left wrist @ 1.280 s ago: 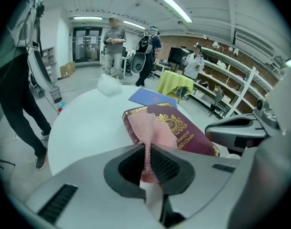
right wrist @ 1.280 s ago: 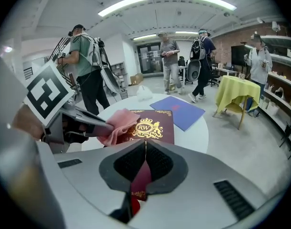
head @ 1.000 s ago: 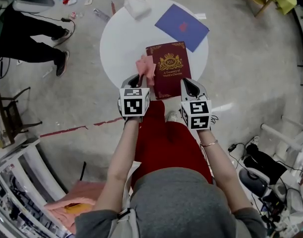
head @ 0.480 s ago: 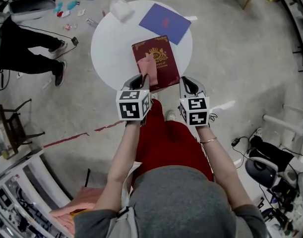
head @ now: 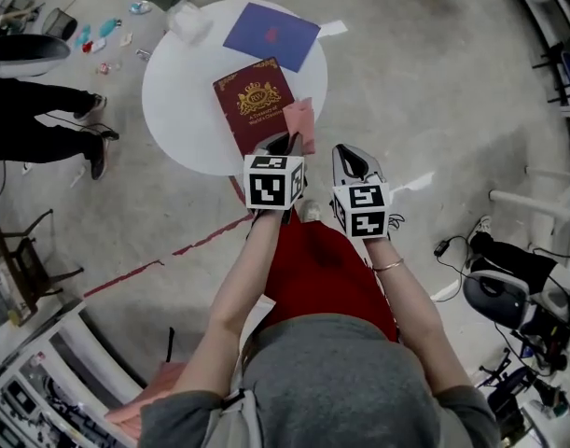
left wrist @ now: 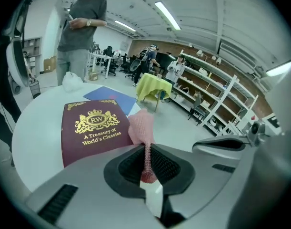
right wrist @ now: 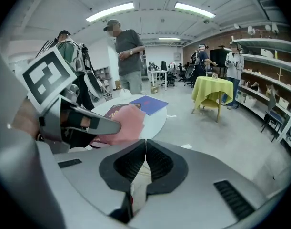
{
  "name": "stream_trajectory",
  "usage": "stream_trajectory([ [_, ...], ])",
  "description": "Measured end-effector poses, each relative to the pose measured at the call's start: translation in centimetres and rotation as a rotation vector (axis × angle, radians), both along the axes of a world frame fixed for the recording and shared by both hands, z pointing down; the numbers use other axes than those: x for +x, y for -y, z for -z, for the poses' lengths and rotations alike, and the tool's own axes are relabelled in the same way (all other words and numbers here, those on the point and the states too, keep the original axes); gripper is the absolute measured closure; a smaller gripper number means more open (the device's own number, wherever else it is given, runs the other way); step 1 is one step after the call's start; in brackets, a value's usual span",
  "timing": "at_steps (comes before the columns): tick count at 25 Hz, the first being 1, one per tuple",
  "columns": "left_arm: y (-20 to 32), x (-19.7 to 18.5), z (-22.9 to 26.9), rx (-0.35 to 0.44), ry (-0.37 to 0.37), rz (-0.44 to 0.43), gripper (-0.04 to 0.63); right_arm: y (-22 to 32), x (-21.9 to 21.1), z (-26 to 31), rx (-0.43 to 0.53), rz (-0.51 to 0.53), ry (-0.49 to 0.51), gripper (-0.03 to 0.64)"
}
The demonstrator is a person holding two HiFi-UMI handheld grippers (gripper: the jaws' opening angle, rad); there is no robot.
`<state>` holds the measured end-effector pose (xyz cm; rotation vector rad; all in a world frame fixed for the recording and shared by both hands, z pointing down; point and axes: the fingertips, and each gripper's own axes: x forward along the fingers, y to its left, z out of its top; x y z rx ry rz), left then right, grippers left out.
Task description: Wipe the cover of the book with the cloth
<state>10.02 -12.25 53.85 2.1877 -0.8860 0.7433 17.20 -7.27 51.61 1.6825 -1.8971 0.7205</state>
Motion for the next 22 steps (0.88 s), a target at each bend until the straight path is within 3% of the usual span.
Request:
stream_trajectory([
  [9, -1.4, -3.5, -2.5, -0.048, 0.070, 0.044, 0.563, 0.6, -1.9, 0.2, 0.001, 0.047, 0.000, 0.588],
  [22, -2.7, -11.9, -3.3, -0.073, 0.098, 0.224, 0.563, 2.5, -7.7, 0.0, 0.000, 0.220, -0.006, 0.588],
])
